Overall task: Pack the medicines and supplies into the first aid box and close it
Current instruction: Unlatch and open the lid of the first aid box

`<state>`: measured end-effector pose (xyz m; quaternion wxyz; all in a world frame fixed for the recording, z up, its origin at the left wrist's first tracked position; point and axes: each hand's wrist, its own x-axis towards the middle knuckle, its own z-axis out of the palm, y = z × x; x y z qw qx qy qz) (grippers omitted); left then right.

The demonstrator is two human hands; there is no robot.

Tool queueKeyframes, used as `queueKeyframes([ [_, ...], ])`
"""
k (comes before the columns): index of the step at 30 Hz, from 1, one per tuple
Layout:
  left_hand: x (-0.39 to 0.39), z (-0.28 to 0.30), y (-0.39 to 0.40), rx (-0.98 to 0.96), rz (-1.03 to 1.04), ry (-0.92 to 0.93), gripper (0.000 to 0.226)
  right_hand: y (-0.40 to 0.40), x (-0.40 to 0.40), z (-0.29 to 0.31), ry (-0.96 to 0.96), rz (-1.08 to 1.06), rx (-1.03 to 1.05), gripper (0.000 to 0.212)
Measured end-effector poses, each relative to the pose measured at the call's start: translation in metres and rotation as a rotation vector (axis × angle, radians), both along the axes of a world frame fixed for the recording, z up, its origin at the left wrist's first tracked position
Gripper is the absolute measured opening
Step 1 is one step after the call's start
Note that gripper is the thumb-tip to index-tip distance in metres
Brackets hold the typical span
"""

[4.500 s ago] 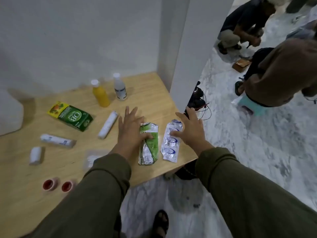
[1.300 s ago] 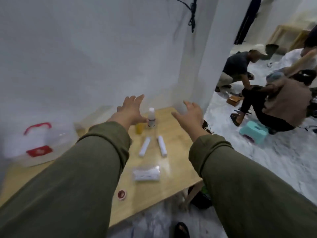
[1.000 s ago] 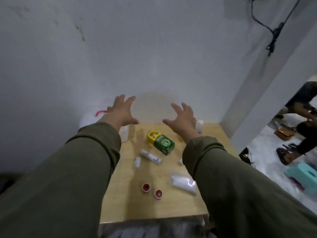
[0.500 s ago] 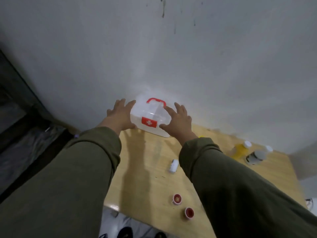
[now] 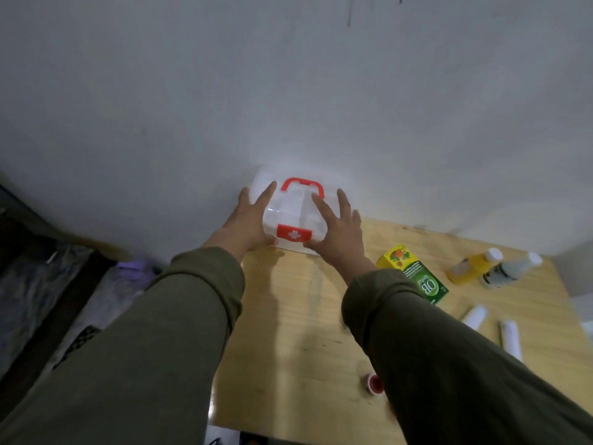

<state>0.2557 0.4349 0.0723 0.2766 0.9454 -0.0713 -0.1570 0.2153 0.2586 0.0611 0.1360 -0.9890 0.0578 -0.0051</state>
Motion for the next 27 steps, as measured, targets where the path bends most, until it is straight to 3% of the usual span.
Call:
queueKeyframes([
  [13,-0.043,-0.002,0.016,-0.034,0.007,-0.066,0.101,0.016,-0.048,0.002,-0.014,0.010,0.000,0.089],
  [19,-0.078,-0.011,0.030,-0.057,0.056,-0.103,0.093,0.024,-0.083,0.002,-0.019,0.046,-0.106,0.090],
  [24,-0.083,-0.008,0.029,-0.039,0.055,-0.116,0.091,0.036,-0.087,-0.003,-0.072,0.134,-0.390,0.099],
  [27,-0.085,-0.009,0.028,-0.002,0.060,-0.158,0.093,0.044,-0.085,-0.012,-0.097,0.159,-0.443,0.097],
])
